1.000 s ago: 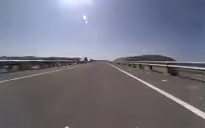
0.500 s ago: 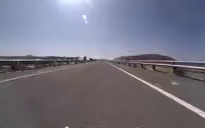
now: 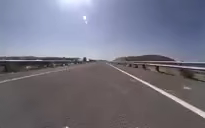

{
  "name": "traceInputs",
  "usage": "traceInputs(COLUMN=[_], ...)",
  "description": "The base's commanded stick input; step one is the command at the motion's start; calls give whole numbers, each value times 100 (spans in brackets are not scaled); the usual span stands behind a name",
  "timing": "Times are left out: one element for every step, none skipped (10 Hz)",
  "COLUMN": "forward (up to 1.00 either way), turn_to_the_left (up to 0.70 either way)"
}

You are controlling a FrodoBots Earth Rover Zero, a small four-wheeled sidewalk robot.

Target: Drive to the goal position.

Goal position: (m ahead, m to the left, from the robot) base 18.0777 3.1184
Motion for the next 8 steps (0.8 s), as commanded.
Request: traceInputs(forward=[100, 100, 100, 100, 100, 100, 100, 100], turn_to_the_left=[0, 0, 0, 0, 0, 0, 0, 0])
